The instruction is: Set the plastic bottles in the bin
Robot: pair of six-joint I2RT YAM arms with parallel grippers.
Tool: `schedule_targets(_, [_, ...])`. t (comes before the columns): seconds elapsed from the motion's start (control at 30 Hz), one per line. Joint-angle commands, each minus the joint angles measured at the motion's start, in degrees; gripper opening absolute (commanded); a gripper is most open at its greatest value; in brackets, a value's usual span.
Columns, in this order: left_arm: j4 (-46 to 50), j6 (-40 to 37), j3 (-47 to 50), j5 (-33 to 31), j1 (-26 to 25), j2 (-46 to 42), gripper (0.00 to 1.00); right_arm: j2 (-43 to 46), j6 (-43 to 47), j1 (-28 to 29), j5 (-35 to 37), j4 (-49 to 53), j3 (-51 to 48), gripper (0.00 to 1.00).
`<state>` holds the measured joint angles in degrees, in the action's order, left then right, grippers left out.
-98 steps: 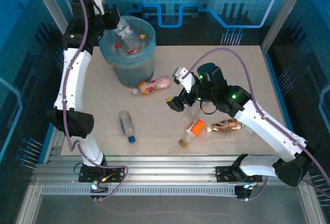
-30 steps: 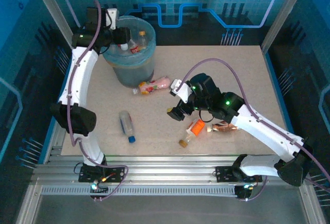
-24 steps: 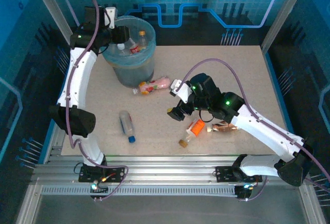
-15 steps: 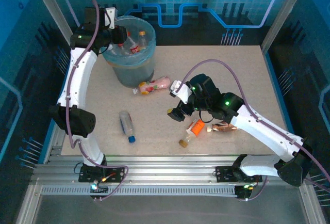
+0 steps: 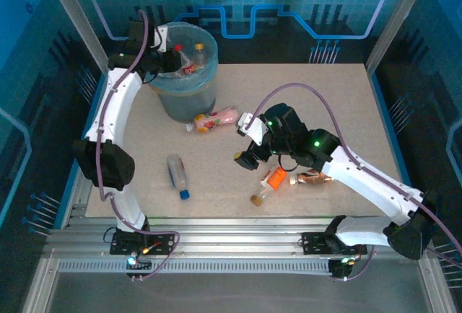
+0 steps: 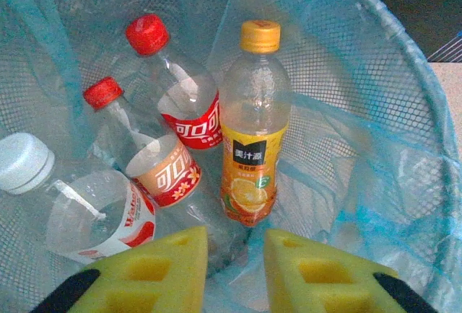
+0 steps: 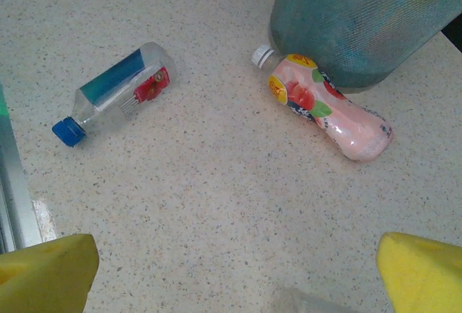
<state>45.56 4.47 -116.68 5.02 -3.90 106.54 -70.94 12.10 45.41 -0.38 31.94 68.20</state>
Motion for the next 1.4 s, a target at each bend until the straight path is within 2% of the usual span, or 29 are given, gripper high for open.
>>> schedule_targets(0.0, [-0.5, 0.7, -1.1, 1.4, 0.4, -0.2, 0.45, -1.0, 0.9, 0.1, -0.2, 0.0, 0.7, 1.00])
schedule_targets(0.13, [0.1, 0.3, -4.7, 1.1, 0.3, -1.1, 0.62, -2.0, 0.9, 0.1, -0.5, 0.1, 1.5, 1.00])
schedule_targets(0.33, [-1.0, 0.3, -5.6, 1.2, 0.3, -4.7, 0.62, -2.9, 0.3, 0.1, -1.1, 0.1, 2.0, 1.00])
schedule_targets(0.47, [-3.0, 0.5, -3.3, 1.2, 0.3, -6.3, 0.52, -3.5, 0.2, 0.1, -1.8, 0.1, 2.5, 1.00])
schedule_targets(0.7, [-3.3, 3.2, -1.0, 2.5, 1.8, -3.2, 0.17, -3.5, 0.9, 0.1, -2.3, 0.0, 2.8, 1.00])
schedule_targets(0.8, [-2.7, 3.4, 0.3, 3.0, 2.1, -2.0, 0.08, -3.5, 1.2, 0.1, -2.1, -0.4, 2.7, 1.00])
schedule_targets(1.03, [-2.7, 3.2, 3.4, 5.4, 2.1, 0.9, 0.07, -3.6, -0.3, 0.1, -2.5, -0.7, 2.6, 1.00])
schedule_targets(1.23, [1.2, 3.1, -0.7, 8.5, 2.1, 5.8, 0.05, -3.5, -1.4, 0.5, -2.3, -0.8, 2.3, 1.00])
schedule_targets(1.37, [2.2, 3.4, -5.1, 8.5, 2.1, 5.2, 0.06, -3.4, -1.4, 0.8, -2.4, -0.7, 2.5, 1.00])
